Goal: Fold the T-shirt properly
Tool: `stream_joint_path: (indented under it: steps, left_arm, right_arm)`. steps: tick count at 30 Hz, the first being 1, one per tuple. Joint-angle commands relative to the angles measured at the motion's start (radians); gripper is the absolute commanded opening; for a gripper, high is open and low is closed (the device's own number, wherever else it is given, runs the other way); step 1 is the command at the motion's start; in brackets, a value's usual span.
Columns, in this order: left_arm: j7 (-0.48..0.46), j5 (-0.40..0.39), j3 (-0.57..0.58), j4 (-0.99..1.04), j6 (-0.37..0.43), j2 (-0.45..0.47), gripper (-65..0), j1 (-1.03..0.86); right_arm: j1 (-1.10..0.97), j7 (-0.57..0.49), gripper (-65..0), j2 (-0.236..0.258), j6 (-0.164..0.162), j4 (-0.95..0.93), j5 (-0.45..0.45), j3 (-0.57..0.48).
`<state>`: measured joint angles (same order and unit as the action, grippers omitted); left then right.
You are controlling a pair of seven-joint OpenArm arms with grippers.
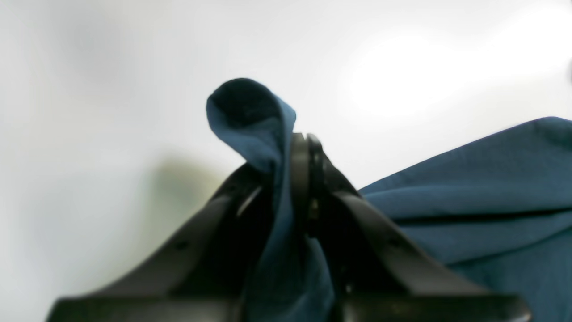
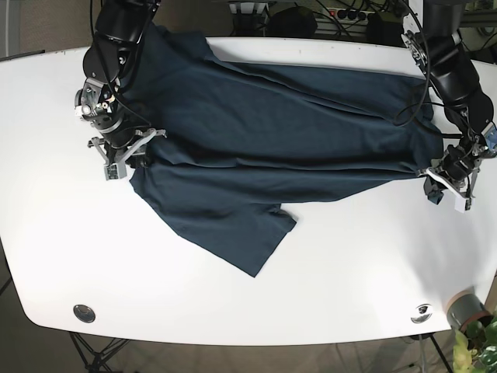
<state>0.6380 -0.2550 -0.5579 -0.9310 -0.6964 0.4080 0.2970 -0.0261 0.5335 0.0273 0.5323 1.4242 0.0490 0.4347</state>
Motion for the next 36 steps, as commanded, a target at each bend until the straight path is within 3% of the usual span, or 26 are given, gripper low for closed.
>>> stream_joint_path:
  steps: [1, 3, 6, 12, 17, 25, 30, 36]
  left_arm:
    - [-0.022, -0.017, -0.003, -0.018, -0.002, 0.025, -65.0, 0.021]
    - [-0.022, -0.017, -0.003, -0.018, -0.002, 0.025, -65.0, 0.018]
    - [-0.022, -0.017, -0.004, -0.018, -0.002, 0.025, -65.0, 0.017]
    - [-0.022, -0.017, -0.006, -0.018, -0.002, 0.025, -65.0, 0.014]
    - [-0.022, -0.017, -0.008, -0.018, -0.002, 0.025, -65.0, 0.012]
    - [-0.022, -0.017, -0.008, -0.018, -0.002, 0.025, -65.0, 0.012]
    - [-0.022, -0.017, -0.009, -0.018, -0.002, 0.025, -65.0, 0.012]
    - [-0.022, -0.017, -0.009, -0.018, -0.002, 0.025, -65.0, 0.012]
  right_arm:
    - [0.047, 0.047, -33.8, 0.033, -0.007, 0.007, -0.027, 0.002]
    - [0.079, 0.056, -22.8, 0.055, -0.007, 0.000, -0.019, 0.002]
    - [0.119, 0.058, -17.4, 0.069, -0.007, -0.038, -0.021, 0.000]
    - [0.240, 0.058, -17.6, 0.130, 0.002, -0.221, -0.021, -0.003]
    - [0.305, 0.056, -17.6, 0.141, 0.004, -0.299, -0.021, -0.006]
    - [0.358, 0.138, -17.6, 0.138, 0.007, -0.228, -0.019, -0.007]
    - [0.384, 0.185, -17.6, 0.115, 0.055, -0.179, -0.028, -0.007]
    - [0.427, 0.191, -17.6, 0.101, 0.059, -0.193, -0.028, -0.010]
